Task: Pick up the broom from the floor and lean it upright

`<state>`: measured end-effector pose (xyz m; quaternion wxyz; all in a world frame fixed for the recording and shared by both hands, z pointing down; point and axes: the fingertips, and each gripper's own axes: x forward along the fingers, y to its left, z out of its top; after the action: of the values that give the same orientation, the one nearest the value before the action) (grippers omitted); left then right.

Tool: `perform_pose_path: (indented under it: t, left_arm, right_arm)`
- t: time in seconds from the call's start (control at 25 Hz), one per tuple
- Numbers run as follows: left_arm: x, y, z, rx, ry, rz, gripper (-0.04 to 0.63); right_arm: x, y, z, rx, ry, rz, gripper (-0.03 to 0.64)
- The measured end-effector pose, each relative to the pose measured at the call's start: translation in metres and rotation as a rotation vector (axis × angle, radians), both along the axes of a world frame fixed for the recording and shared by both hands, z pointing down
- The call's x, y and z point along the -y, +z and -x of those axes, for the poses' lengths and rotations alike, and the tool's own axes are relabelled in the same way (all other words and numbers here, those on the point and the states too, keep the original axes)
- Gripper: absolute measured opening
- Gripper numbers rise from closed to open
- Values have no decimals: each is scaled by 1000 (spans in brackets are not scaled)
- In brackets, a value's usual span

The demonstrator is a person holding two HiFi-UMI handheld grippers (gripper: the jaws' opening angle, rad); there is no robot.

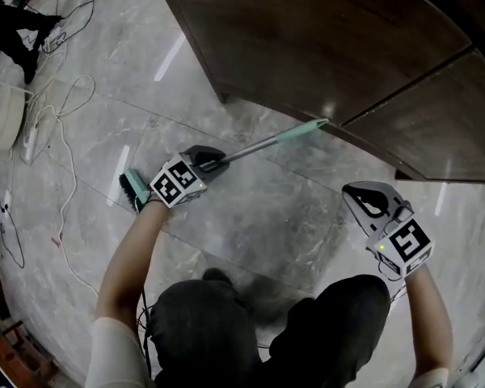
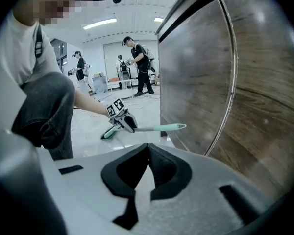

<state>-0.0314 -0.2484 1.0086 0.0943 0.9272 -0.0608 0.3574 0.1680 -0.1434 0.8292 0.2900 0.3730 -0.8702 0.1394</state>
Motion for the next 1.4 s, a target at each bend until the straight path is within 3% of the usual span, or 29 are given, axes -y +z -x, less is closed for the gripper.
perform_pose_path:
  t: [0.2, 0.76, 1.2, 1.4]
  left_arm:
    - [5, -54, -14, -117, -62, 16, 80]
    - [4, -180, -40, -356, -239, 64, 81]
    - [27, -240, -57, -467, -339, 106, 80]
    - [47, -235, -66, -450, -381, 102, 80]
  right_arm:
    - [12, -33, -1, 34, 16, -55, 0]
    - [12, -122, -6, 41, -5, -177, 0]
    - [9, -180, 26, 52, -53, -245, 0]
    - [0, -182, 33, 36, -62, -233, 0]
